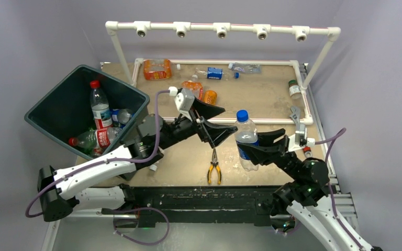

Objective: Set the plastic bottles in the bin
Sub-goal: Pick up the plastic bottle at the center of the board, then place the plastic bottle in the trash bin.

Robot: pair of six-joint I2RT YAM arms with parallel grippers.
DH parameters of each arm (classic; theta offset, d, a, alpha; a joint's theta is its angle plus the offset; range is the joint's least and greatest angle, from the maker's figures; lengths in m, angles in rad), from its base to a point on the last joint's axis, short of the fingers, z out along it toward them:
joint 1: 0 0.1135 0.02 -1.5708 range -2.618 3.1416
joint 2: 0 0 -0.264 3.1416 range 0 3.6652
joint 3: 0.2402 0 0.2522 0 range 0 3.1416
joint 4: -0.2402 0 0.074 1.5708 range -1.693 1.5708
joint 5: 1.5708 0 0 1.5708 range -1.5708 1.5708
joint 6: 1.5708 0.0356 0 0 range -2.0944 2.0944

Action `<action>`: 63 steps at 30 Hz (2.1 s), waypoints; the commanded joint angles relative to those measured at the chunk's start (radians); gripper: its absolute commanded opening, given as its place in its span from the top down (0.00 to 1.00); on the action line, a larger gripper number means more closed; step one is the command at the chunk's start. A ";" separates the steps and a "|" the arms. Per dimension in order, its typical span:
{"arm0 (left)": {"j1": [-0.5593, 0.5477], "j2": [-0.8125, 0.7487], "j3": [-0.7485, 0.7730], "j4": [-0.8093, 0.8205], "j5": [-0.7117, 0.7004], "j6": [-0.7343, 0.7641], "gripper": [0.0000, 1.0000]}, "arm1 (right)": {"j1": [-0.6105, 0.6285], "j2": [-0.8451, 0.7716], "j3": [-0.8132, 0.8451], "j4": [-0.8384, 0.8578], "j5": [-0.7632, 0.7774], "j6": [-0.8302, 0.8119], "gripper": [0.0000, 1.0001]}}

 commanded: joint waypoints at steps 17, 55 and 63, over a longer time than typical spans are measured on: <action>-0.156 0.120 0.156 0.071 -0.067 0.092 0.21 | 0.003 0.107 -0.027 0.200 -0.058 0.079 0.76; -0.160 0.221 1.008 -0.801 -1.439 0.873 1.00 | 0.002 0.059 0.110 -0.111 -0.033 -0.029 0.01; 0.017 0.197 0.845 -0.264 -1.492 1.250 1.00 | 0.003 0.082 0.058 -0.045 -0.069 0.002 0.01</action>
